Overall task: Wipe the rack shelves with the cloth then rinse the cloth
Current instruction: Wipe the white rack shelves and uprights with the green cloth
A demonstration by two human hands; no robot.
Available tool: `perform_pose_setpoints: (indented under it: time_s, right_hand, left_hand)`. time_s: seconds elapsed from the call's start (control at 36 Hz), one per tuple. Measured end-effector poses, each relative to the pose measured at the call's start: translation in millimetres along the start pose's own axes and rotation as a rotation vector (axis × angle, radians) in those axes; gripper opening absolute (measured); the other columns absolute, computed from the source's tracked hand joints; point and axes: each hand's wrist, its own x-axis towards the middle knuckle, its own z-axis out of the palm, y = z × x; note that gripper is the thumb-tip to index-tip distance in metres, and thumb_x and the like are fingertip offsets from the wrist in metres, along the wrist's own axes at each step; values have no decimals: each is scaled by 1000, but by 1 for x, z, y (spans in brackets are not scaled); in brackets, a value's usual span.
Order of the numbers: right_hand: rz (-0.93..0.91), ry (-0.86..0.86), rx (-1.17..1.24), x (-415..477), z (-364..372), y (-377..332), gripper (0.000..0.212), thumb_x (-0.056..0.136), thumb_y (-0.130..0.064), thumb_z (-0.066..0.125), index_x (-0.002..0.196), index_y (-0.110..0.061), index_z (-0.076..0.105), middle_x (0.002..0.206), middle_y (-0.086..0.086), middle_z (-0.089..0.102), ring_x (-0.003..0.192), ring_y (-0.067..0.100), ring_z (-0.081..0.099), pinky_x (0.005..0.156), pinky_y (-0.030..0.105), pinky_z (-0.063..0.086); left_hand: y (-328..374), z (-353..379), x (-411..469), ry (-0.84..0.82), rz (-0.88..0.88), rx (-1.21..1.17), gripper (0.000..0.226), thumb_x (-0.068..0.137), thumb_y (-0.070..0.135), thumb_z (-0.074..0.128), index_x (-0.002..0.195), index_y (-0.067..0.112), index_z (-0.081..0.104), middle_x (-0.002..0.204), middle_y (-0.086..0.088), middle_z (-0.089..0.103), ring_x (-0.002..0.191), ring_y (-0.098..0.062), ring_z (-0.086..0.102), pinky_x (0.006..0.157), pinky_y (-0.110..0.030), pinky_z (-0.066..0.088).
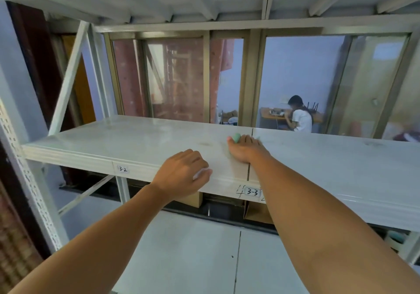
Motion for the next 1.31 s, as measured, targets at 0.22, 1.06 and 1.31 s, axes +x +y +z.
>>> perform_pose_setpoints:
  time_s: [0.22,1.06,1.31]
  right_hand:
    - [-8,-18,-18,20,18,-46,84,97,-63,5,158,-6,2,166,14,2,153,28,5,123,43,2]
    - [63,0,-35,54,64,-209,84,97,-64,5,158,-6,-1,166,12,-1,153,26,1,123,42,-2]
    - [51,-17,-26,76,90,-311,86,97,-64,6,157,-4,-1,166,13,-1,153,26,2,123,42,-2]
  left_hand:
    - [-32,5,11,16,141,-30,39,100,38,50,78,14,73,73,-2,63,64,-19,55,56,-36,47]
    - [-251,-84,-72,8,5,45,45,99,45,49,76,16,75,71,2,65,63,-16,56,51,-36,51]
    - [-335,-123,-122,43,11,54,43,101,39,49,69,16,69,67,2,60,60,-17,53,51,-34,48]
